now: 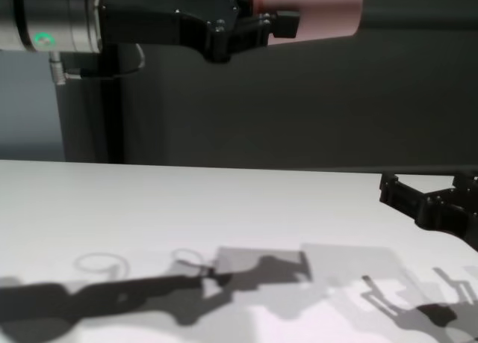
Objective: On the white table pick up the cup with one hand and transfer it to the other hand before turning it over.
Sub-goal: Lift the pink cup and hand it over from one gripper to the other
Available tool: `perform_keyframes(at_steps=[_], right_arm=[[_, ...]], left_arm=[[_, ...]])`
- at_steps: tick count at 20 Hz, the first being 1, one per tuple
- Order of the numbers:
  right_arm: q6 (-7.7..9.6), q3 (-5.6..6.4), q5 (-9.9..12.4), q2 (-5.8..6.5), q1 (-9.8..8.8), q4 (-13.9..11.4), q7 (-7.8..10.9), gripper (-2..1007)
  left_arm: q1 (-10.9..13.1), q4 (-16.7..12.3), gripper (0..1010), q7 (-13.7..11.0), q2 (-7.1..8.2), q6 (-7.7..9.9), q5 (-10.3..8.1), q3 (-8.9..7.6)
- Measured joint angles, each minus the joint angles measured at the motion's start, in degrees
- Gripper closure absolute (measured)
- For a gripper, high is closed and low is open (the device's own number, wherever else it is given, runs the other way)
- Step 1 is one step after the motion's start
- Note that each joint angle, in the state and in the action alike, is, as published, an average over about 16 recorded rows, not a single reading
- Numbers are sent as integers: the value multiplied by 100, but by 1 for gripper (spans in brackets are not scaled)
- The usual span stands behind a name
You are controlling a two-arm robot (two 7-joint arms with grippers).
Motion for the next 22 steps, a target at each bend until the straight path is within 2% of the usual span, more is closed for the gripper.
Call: perform_keyframes(at_steps=[3,8,16,22], right_arm=[[-42,108,134,-40,-36,-4,92,3],[-147,362,479,-136,-113,-16,331,3],[-302,814,1302,-301,-193,-52,848,3],[-312,1038,1962,-374,-185,-78,1199,3]], left_arm=[[0,1,960,-2,-1,2,0,0],[0,1,960,-4,-2,5,0,0],[-1,1,960,-6,-2,7,0,0],[-1,1,959,-6,-2,7,0,0]])
